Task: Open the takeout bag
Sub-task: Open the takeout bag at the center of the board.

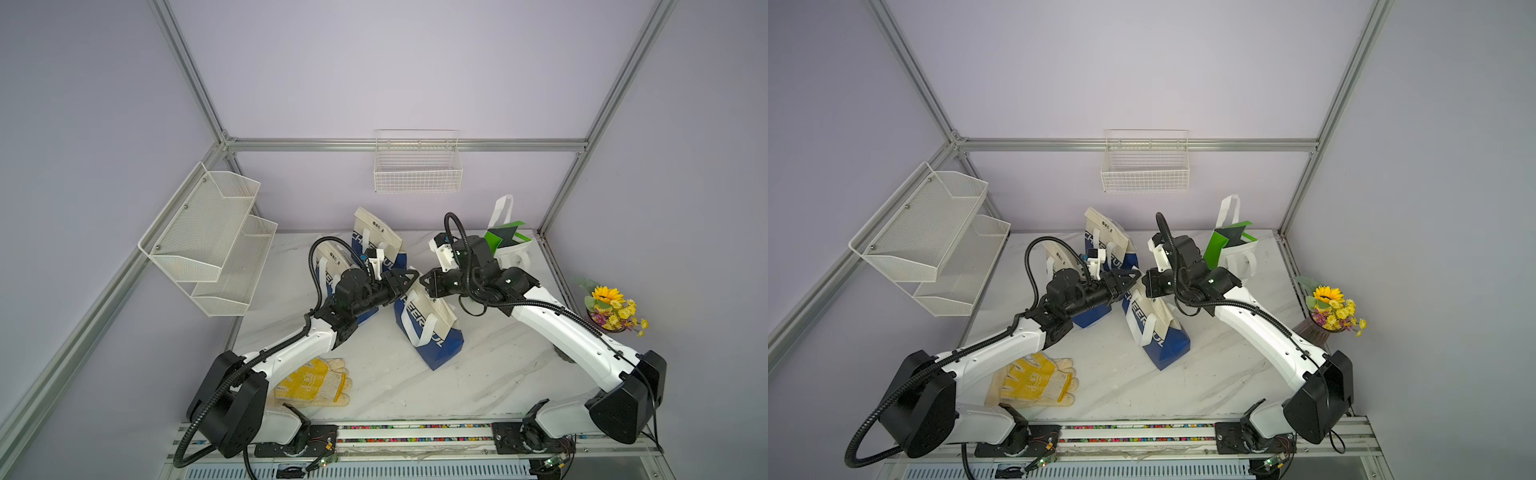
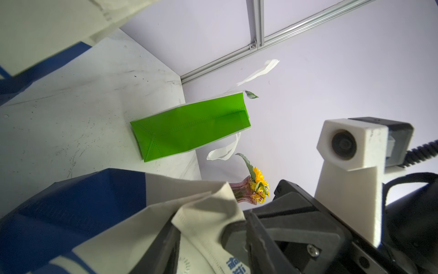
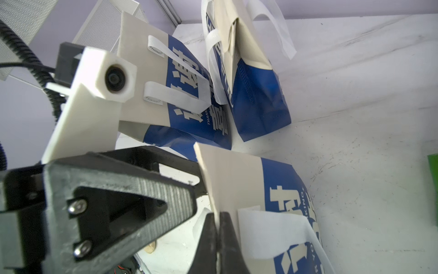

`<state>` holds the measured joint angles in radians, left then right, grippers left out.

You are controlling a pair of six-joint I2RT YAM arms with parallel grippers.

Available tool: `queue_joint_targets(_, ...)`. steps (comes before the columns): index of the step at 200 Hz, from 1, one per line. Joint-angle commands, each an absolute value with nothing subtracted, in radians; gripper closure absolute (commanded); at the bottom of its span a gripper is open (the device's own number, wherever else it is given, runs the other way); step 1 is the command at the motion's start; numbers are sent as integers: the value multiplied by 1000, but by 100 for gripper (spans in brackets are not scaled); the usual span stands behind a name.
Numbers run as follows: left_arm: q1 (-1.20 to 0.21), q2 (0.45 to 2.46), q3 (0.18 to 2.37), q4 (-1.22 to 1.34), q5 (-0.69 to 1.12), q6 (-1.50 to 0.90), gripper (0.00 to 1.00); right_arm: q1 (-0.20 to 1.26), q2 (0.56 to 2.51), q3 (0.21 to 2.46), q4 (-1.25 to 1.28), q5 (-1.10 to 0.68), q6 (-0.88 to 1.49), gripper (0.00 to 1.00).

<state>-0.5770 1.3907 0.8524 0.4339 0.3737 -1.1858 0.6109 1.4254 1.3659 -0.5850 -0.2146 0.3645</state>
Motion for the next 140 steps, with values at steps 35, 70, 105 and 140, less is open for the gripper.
queue_joint_targets(35, -574, 1404, 886, 613, 370, -1204, 66, 502, 1380, 1273, -422, -537, 441, 100)
queue_joint_targets(70, -573, 1460, 902, 669, 406, -1224, 68, 480, 1396, 1252, -378, -646, 470, 100)
queue_joint_targets(105, -575, 1467, 893, 679, 418, -1230, 69, 460, 1405, 1236, -330, -699, 504, 100)
queue_joint_targets(140, -584, 1492, 900, 706, 435, -1244, 80, 456, 1425, 1220, -272, -755, 540, 100)
